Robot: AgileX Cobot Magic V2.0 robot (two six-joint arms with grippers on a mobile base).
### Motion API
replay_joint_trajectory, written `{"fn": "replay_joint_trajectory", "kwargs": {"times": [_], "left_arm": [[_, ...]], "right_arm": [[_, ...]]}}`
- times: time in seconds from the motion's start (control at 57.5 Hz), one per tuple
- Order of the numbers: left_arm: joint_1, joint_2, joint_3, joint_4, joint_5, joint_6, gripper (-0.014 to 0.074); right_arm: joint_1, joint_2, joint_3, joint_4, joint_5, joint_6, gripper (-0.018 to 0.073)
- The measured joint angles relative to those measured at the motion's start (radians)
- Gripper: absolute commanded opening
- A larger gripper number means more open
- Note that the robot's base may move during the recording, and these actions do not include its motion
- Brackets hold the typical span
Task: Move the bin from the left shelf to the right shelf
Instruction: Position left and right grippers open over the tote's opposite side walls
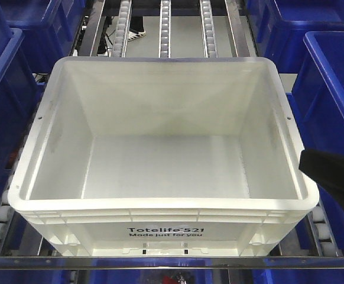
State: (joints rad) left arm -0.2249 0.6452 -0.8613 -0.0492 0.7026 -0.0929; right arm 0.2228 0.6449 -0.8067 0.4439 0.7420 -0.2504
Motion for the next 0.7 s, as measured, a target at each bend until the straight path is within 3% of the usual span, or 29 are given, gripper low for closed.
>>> {"fn": "replay_joint_trajectory", "kwargs": {"times": [0.296, 0.696], "left_arm": [[0.0, 0.159, 0.0, 0.0, -0.096, -0.031, 0.0423], [0.0, 0.365, -0.078, 0.0, -0.114, -0.031, 0.0423]], "right_arm": [[0.0, 0.119, 0.0, -0.003, -0.082, 0.043, 0.0656], [0.0, 0.334, -0.099, -0.022, -0.124, 0.053, 0.0636]]}}
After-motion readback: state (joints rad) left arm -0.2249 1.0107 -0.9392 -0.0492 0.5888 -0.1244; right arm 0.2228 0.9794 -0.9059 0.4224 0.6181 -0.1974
